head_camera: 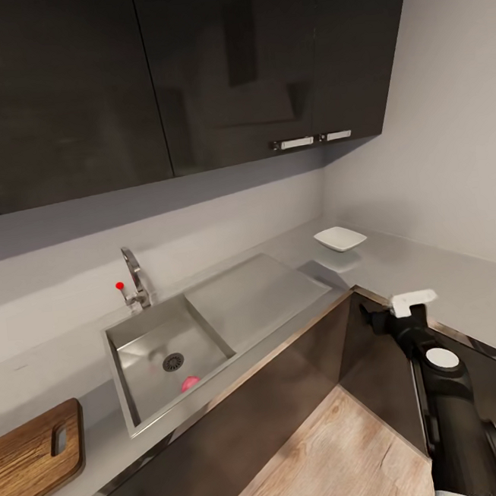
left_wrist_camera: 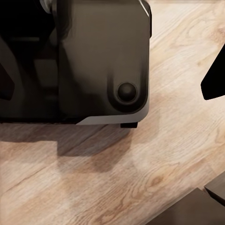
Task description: In the kitchen, take the Vidalia onion out of the sink, dice it on the chopping board with the paring knife, put the diced onion into the bowl on the countertop, then place both the paring knife and the chopping board into the sink.
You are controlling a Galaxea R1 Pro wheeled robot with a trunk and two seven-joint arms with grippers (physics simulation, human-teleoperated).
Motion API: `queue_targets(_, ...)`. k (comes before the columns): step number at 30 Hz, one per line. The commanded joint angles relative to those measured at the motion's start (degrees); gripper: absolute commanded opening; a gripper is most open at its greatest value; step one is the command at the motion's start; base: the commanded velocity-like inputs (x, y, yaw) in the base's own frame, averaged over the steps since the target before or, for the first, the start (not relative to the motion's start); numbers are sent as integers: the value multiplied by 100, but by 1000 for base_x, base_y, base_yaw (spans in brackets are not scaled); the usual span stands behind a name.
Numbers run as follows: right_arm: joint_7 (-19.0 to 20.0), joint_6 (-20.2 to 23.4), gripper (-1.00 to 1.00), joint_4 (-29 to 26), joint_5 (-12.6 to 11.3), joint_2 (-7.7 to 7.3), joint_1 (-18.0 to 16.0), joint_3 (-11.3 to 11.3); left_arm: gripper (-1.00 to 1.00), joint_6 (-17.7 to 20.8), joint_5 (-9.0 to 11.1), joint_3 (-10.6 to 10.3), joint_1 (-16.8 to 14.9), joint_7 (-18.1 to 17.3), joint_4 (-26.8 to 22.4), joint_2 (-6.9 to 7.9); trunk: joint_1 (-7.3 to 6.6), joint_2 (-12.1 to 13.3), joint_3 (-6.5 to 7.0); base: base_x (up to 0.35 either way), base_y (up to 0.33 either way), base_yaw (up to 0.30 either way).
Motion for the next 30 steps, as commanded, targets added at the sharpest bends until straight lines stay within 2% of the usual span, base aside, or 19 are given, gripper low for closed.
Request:
queue_targets(1, -117, 34, 100, -10, 61, 6, -93, -12, 100, -5, 5, 3, 1, 1, -7, -1, 4, -12, -12, 0, 0, 0)
queue_targets(2, -211, 53, 100, -10, 61, 6, -140, -11, 100, -6, 4, 3, 1, 1, -7, -1, 4, -12, -12, 0, 0, 0)
queue_targets(3, -616, 239, 100, -5, 57, 6, -376, -10, 100, -7, 5, 1, 1, 1, -6, -1, 4, -12, -12, 0, 0, 0)
queue_targets(6, -960, 741, 100, 11, 49, 6, -774, 4, 100, -7, 6, -2, 1, 1, -5, -1, 4, -12, -12, 0, 0, 0)
queue_targets(8, -1091, 1326, 100, 49, 47, 6, -1235, 176, 100, -7, 9, -4, 1, 1, -5, -1, 4, -12, -12, 0, 0, 0)
queue_targets(10, -1135, 1608, 100, 88, 50, 6, -1484, 347, 100, -7, 7, -4, 1, 1, -5, -1, 4, -12, -12, 0, 0, 0)
queue_targets(11, -1241, 1927, 100, 191, 52, 6, -1808, 535, 100, -4, 8, -5, 1, 1, -1, -1, 4, -12, -12, 0, 0, 0)
queue_targets(12, -1280, 2003, 100, 235, 52, 6, -1891, 565, 100, -3, 9, -3, 1, 1, 2, -1, 4, -12, -12, 0, 0, 0)
queue_targets(15, -1562, 2385, 100, 837, 53, 6, -2538, 653, 100, -5, 10, -3, 1, 1, 38, -1, 4, -12, -12, 0, -34, 0)
queue_targets(17, -1707, 2474, 100, 1527, 53, 6, -3036, 672, 100, -6, 11, -4, 1, 1, 64, -1, 4, -12, -12, 0, -106, 0)
queue_targets(18, -1781, 2493, 100, 2098, 56, 6, -3400, 677, 100, -7, 11, -5, 1, 1, 72, -1, 4, -12, -12, 0, -169, 0)
queue_targets(20, -1824, 2496, 100, 2547, 57, 6, -3699, 676, 100, -6, 11, -5, 1, 1, 77, -1, 4, -12, -12, 0, -197, 0)
queue_targets(24, -1848, 2499, 100, 2872, 59, 6, -3960, 673, 100, -7, 11, -5, 1, 1, 95, -1, 4, -12, -12, 0, -245, 0)
queue_targets(30, -1852, 2513, 100, 2692, 54, 6, -4042, 691, 100, -7, 35, 22, 1, 1, 108, -1, 4, -12, -12, 0, -291, 0)
